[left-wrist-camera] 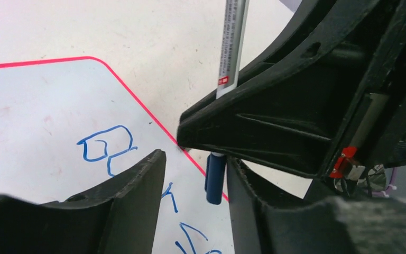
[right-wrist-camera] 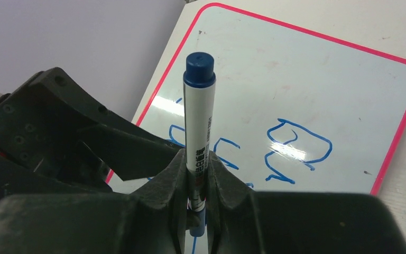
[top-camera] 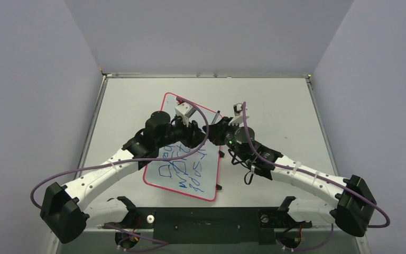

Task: Write a sentence on the whiteboard
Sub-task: Close the pen cap, then place the whiteboard marker at the center of the board.

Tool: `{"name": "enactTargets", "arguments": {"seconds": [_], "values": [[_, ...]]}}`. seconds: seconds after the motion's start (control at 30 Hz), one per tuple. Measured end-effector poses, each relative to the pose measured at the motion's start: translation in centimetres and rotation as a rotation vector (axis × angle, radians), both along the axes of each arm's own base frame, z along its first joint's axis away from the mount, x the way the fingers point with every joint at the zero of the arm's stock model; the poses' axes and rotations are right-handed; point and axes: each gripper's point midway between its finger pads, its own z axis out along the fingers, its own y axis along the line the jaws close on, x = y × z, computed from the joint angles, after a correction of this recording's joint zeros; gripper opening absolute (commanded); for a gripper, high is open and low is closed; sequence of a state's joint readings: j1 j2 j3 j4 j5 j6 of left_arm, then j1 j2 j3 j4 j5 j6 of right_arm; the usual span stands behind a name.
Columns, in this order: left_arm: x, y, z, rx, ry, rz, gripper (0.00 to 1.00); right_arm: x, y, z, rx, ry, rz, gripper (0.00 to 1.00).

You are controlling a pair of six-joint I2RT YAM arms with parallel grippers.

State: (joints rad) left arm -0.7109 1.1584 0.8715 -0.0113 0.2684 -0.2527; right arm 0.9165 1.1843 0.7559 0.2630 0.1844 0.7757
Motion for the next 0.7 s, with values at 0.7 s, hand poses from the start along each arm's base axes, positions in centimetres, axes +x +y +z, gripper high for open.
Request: {"name": "enactTargets", "arguments": {"seconds": [0.7], "values": [[-1.1, 8.4, 10.4, -0.078, -0.182, 0.308, 0.57, -0.5, -16.3, -17.2, -0.647, 0.466, -0.26, 0.06]]}}
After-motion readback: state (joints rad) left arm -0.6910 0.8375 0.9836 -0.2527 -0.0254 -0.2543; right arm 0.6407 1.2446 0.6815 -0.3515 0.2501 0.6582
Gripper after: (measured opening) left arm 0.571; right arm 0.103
